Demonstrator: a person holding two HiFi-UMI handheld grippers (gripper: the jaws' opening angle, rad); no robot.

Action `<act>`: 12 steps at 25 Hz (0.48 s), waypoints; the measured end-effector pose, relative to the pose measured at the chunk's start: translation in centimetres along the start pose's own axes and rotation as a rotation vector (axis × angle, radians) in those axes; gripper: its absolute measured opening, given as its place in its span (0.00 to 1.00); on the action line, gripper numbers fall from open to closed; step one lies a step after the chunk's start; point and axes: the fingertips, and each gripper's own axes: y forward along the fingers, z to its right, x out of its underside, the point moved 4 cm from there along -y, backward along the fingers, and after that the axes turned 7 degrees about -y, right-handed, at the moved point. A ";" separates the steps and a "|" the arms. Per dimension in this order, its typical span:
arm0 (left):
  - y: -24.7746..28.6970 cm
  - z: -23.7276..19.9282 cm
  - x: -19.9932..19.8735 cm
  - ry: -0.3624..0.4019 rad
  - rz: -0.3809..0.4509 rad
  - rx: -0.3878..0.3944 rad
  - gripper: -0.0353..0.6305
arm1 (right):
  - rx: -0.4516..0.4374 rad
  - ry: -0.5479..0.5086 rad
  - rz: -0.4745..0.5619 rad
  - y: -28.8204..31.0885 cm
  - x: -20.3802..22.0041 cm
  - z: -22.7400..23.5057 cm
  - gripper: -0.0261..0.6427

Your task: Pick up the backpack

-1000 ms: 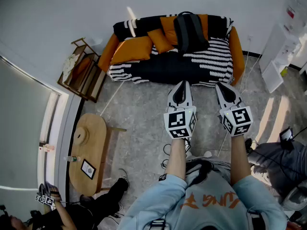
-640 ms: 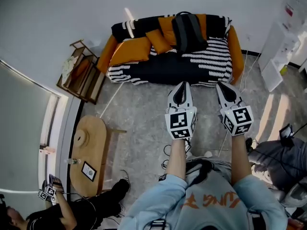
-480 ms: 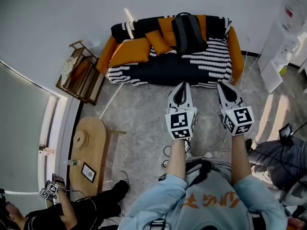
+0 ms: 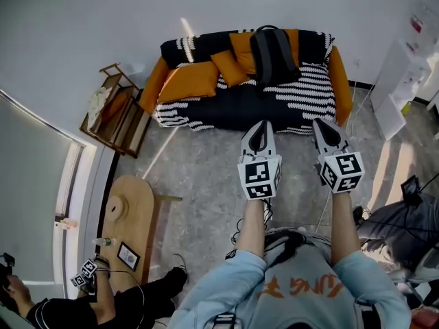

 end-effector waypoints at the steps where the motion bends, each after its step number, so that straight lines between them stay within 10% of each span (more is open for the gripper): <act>1: 0.3 -0.7 -0.1 0.001 0.001 -0.001 0.09 | -0.001 -0.001 0.001 0.7 -0.1 -0.2 0.08; 12: 2.0 -6.8 0.6 -0.058 -0.004 -0.046 0.09 | -0.018 -0.013 -0.036 5.4 1.1 -1.6 0.08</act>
